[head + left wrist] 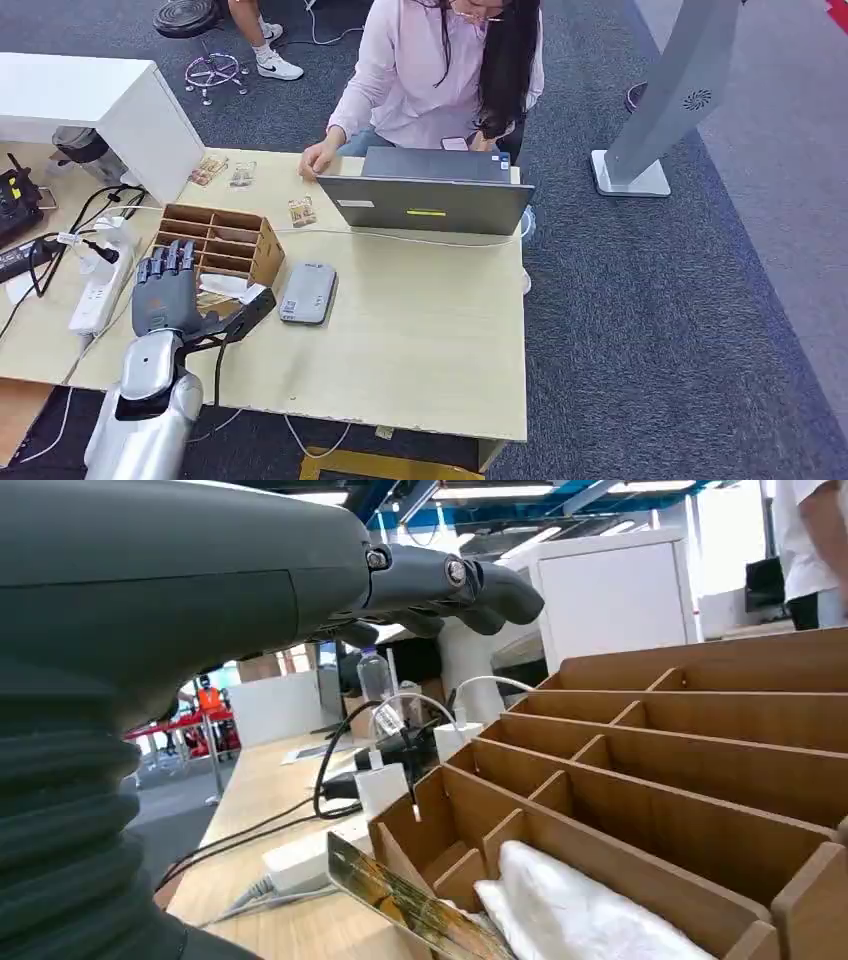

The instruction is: Pass the card to the sensor for recognition and then transmit it.

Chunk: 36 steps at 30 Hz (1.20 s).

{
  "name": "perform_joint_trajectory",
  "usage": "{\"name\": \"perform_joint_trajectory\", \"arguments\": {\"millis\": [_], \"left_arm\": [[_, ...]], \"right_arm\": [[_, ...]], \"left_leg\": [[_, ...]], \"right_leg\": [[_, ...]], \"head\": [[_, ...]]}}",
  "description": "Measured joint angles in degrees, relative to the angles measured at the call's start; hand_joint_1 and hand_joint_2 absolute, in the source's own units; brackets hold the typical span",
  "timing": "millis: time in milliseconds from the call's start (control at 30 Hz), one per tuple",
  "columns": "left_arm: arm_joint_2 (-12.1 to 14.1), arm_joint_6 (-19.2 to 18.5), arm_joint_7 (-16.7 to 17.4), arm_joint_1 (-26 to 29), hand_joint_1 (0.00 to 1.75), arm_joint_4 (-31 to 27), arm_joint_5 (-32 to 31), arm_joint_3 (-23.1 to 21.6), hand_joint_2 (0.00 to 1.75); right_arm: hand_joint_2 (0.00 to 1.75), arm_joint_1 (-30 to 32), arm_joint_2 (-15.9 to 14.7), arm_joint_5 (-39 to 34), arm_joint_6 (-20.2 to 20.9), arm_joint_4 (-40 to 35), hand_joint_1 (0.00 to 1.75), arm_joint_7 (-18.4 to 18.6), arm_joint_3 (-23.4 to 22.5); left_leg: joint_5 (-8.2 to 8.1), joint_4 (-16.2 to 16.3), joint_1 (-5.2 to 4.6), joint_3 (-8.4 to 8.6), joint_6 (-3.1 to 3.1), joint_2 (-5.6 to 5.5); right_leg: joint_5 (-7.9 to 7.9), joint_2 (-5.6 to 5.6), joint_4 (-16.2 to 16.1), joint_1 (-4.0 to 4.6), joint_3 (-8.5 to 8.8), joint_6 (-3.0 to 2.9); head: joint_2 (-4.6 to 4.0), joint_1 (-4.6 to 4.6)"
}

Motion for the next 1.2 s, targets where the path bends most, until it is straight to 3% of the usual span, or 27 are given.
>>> {"name": "perform_joint_trajectory", "arguments": {"millis": [900,933,1200], "left_arm": [[0.6,-0.2,1.1,0.0,0.00,2.8,0.0,1.5,1.75],[0.6,-0.2,1.1,0.0,1.75,2.8,0.0,1.6,1.75],[0.5,0.9,-1.5,0.0,1.75,3.2,0.0,2.0,1.75]], "right_arm": [[1.75,0.0,0.0,0.9,0.0,0.0,0.00,0.7,-0.2],[1.75,0.0,0.0,0.9,0.0,0.0,0.00,0.7,-0.2],[1.75,0.0,0.0,1.1,0.1,0.0,0.00,0.3,-0.5]], "left_leg": [[0.00,0.0,0.00,-0.01,0.00,-0.01],[0.00,0.0,0.00,-0.01,0.00,-0.01],[0.00,0.0,0.00,-0.01,0.00,-0.01]], "right_leg": [[0.00,-0.01,0.0,0.00,0.01,0.00],[0.00,-0.01,0.0,0.00,0.01,0.00],[0.00,-0.01,0.0,0.00,0.01,0.00]], "head": [[0.00,0.00],[0.00,0.00],[0.00,0.00]]}}
